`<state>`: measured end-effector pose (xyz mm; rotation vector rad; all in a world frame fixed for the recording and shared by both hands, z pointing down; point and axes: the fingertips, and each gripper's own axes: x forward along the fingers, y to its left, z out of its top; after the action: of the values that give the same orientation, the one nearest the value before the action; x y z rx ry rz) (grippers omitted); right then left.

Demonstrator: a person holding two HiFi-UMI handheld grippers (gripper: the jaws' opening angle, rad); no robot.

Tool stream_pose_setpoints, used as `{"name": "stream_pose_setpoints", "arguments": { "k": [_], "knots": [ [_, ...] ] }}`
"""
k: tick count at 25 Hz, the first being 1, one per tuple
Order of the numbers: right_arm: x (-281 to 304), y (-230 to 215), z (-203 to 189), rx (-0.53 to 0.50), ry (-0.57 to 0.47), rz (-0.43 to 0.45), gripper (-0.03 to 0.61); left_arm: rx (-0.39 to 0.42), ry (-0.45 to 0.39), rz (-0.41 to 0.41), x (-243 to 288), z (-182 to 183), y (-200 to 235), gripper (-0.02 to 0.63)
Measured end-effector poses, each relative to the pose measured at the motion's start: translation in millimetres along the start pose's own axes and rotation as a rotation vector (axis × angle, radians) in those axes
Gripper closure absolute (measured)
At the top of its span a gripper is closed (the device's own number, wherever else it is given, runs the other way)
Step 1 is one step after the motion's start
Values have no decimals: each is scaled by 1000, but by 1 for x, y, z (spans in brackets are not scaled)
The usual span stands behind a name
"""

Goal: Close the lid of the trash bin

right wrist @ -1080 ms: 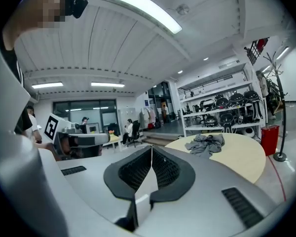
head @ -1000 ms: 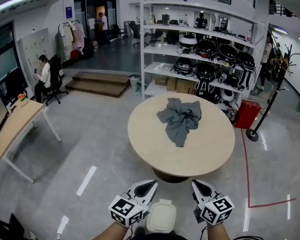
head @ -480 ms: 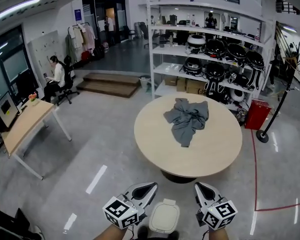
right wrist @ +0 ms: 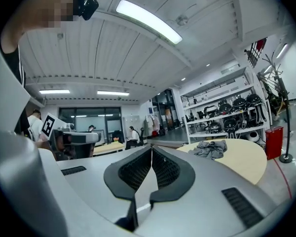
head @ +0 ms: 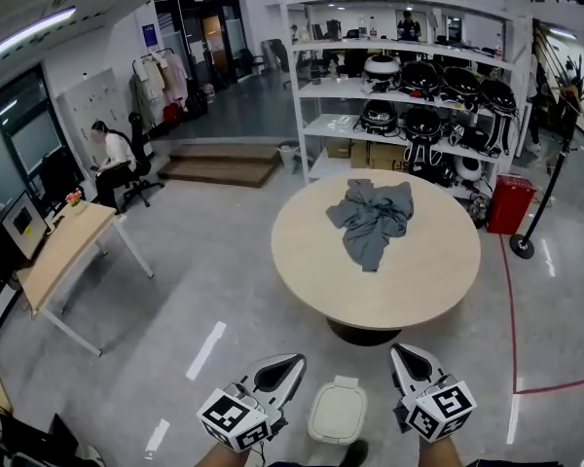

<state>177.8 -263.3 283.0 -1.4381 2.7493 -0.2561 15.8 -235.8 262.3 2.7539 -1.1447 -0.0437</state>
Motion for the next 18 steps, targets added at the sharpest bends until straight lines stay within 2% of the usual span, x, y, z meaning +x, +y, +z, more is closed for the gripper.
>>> {"name": "stream_pose_setpoints", "arguments": {
  "k": [4,10,13,18],
  "knots": [
    [-12,47,-4,-50,-15,-30,569,12,-14,-58,-41,-9,-6,623],
    [-35,125,-44,-38,4,-100,569,41,-18,-143,-125,-34,-5,623],
    [-52,159,-53,-48,38,-134,569,17,-23,-202,-159,-39,-13,623],
    [-79,213,-40,-109,47,-143,569,-22,-25,-177,-201,-32,-21,623]
  ]
}}
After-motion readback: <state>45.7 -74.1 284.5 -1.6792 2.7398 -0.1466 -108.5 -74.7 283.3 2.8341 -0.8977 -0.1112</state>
